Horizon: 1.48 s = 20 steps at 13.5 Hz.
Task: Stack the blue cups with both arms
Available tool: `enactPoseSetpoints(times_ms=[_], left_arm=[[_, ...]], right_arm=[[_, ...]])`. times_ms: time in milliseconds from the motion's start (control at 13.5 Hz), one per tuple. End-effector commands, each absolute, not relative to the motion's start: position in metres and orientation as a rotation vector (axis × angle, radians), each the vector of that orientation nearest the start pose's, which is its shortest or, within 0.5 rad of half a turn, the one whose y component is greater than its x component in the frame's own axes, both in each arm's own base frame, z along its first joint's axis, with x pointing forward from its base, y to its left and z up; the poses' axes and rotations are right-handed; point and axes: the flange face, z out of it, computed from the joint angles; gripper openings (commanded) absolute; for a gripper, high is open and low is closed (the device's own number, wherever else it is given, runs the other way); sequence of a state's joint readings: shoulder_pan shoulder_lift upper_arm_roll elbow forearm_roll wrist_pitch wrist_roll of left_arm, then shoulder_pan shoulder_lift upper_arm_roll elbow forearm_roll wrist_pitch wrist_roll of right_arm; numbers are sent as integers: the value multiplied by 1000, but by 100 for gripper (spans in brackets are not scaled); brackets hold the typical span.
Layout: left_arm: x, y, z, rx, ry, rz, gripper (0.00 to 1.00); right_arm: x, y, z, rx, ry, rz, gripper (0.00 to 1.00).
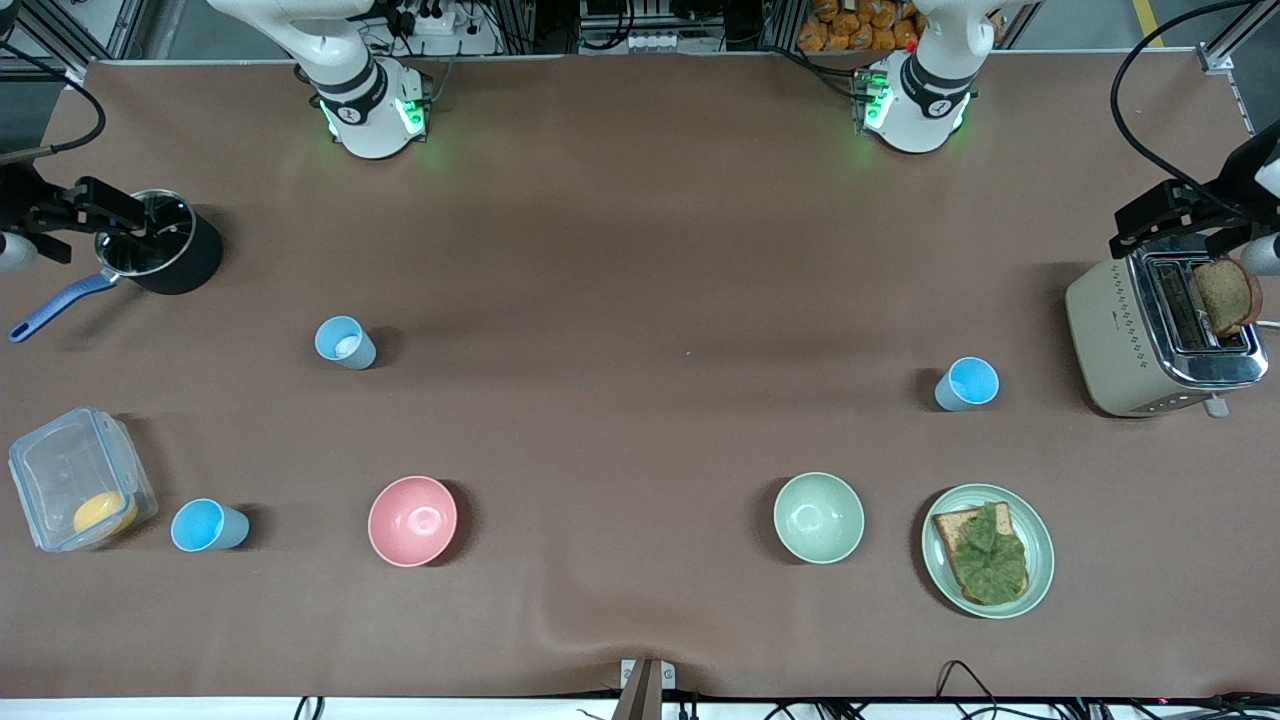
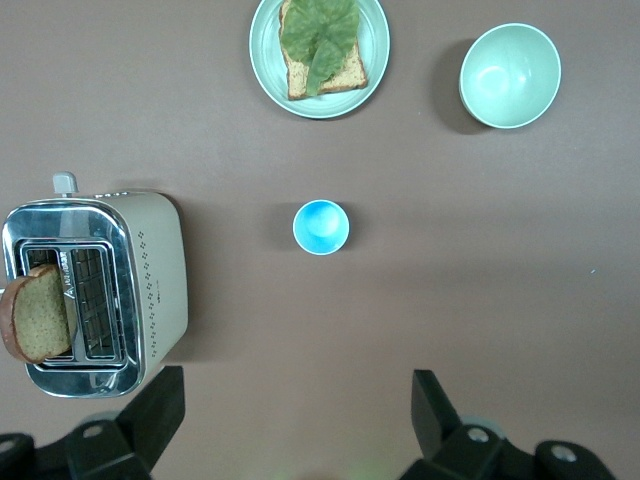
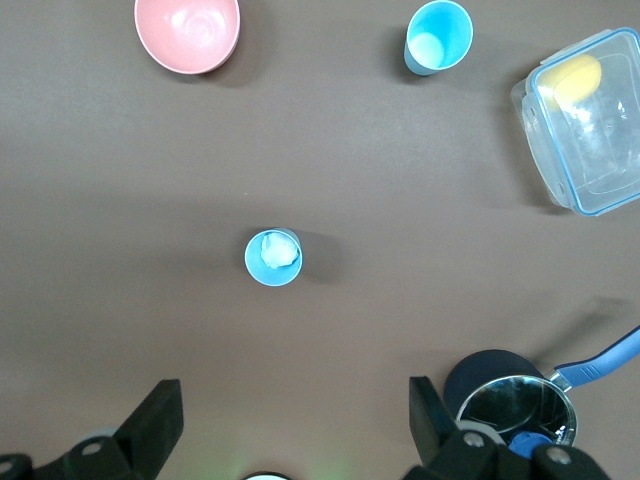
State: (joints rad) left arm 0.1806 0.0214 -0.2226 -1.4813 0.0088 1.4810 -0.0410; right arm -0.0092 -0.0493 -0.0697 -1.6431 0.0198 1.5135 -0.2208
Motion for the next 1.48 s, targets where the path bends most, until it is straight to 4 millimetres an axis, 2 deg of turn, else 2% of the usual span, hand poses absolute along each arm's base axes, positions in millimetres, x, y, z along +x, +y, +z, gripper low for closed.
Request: enactPoseSetpoints(times_ms=[0, 222, 443, 665, 813, 1108, 1256, 1404], left_arm=[[549, -20, 653, -3148, 32, 38, 100], [551, -20, 649, -3147, 68, 47, 100], [557, -11, 626, -3154, 66, 69, 100], [564, -16, 586, -3146, 82, 71, 100], [567, -18, 559, -3143, 85, 50, 100], [568, -18, 487, -3118, 104, -30, 100], [564, -18, 454, -3119, 108, -56, 100], [559, -16, 426, -3121, 104, -61, 100]], right_arm=[[531, -44, 617, -3108, -208, 125, 100], [532, -43, 616, -3108, -211, 130, 100], [532, -45, 618, -3108, -225, 123, 100], [532, -45, 617, -3108, -216, 125, 100], [537, -48, 607, -3103, -213, 153, 100], [539, -46, 602, -3100, -219, 159, 100], [543, -45, 590, -3097, -212, 180, 100], [545, -45, 568, -3097, -206, 188, 100]])
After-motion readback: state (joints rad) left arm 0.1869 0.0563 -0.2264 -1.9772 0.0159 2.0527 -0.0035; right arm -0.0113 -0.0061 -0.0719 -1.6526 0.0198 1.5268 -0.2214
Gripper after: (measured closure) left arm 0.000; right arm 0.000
